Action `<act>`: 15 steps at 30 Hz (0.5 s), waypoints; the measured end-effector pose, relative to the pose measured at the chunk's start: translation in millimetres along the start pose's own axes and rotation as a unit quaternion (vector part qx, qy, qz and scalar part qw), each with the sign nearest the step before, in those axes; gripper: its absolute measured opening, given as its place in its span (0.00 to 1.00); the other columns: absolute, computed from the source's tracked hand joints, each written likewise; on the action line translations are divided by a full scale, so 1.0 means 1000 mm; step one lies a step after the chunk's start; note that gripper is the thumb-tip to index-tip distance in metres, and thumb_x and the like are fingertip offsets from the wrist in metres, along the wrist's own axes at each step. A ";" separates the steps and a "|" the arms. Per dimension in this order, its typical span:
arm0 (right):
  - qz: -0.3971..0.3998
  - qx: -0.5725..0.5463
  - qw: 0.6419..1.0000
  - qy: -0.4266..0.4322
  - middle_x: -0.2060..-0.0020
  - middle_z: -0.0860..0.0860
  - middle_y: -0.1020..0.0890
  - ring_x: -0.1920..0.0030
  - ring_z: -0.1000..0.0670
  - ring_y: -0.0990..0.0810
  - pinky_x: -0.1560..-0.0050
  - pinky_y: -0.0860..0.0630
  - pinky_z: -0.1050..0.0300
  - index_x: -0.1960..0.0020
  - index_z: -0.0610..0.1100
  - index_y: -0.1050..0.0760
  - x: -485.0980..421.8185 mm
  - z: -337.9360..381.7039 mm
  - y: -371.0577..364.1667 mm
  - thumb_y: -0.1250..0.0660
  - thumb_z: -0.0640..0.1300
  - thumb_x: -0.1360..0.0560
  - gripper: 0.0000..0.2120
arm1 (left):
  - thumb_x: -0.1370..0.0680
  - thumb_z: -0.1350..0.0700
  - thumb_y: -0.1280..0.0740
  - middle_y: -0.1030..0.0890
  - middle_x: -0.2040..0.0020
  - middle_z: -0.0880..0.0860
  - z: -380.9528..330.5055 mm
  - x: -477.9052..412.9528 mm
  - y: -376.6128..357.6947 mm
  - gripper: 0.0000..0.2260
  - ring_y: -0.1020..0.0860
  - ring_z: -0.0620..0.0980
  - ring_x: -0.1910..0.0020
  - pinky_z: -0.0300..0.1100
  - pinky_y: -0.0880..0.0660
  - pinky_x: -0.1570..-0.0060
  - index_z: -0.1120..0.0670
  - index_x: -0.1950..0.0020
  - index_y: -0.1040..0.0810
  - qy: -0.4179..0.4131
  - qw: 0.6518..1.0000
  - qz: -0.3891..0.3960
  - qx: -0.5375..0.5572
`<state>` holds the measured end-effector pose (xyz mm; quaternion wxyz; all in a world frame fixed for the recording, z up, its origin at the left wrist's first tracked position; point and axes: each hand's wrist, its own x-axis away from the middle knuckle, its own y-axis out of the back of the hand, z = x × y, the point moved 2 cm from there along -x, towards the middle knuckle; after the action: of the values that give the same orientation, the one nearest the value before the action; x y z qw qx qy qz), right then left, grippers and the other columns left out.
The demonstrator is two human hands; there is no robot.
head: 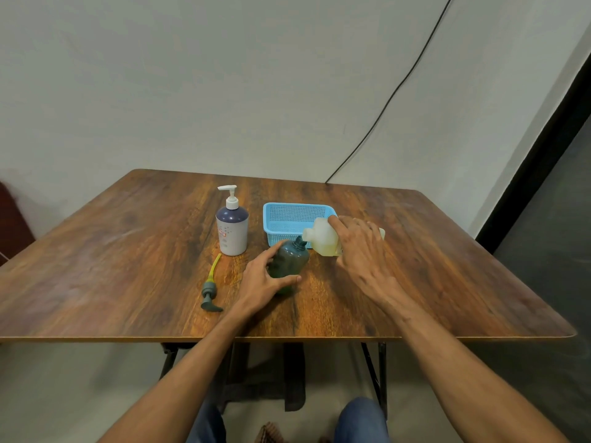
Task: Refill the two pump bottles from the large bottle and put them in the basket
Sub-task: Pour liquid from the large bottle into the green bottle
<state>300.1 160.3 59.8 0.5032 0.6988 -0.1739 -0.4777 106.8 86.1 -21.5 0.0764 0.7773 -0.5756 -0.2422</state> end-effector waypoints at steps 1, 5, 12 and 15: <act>0.000 0.001 1.000 0.000 0.37 0.44 0.19 0.41 0.38 0.21 0.40 0.26 0.41 0.33 0.47 0.28 0.000 0.000 0.000 0.22 0.39 0.38 0.36 | 0.29 0.51 0.21 0.26 0.27 0.52 0.000 0.000 0.000 0.40 0.29 0.44 0.34 0.38 0.30 0.36 0.50 0.21 0.36 0.000 1.000 0.001 0.000; -0.001 0.001 1.000 0.001 0.37 0.45 0.19 0.41 0.39 0.21 0.39 0.27 0.40 0.33 0.47 0.29 0.000 0.000 0.000 0.22 0.39 0.37 0.35 | 0.28 0.51 0.21 0.27 0.27 0.53 -0.001 0.000 0.000 0.39 0.30 0.44 0.34 0.41 0.30 0.35 0.51 0.21 0.36 0.001 1.000 0.004 -0.002; -0.004 0.005 1.000 0.003 0.38 0.45 0.19 0.42 0.39 0.21 0.39 0.27 0.41 0.33 0.47 0.28 0.000 -0.001 -0.001 0.21 0.39 0.38 0.35 | 0.29 0.50 0.21 0.26 0.28 0.51 0.000 0.000 0.000 0.40 0.28 0.46 0.32 0.39 0.29 0.36 0.49 0.21 0.36 0.000 1.000 0.003 0.000; -0.003 0.008 1.000 0.004 0.39 0.45 0.19 0.42 0.39 0.20 0.40 0.27 0.41 0.33 0.47 0.28 -0.001 -0.001 0.000 0.21 0.39 0.38 0.35 | 0.29 0.50 0.21 0.26 0.28 0.52 0.000 0.000 0.000 0.40 0.28 0.45 0.33 0.38 0.30 0.36 0.49 0.21 0.36 0.000 1.000 0.003 0.000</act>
<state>300.4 161.9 60.4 0.4967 0.7052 -0.1735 -0.4753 107.2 86.6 -21.1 0.0769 0.7754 -0.5783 -0.2419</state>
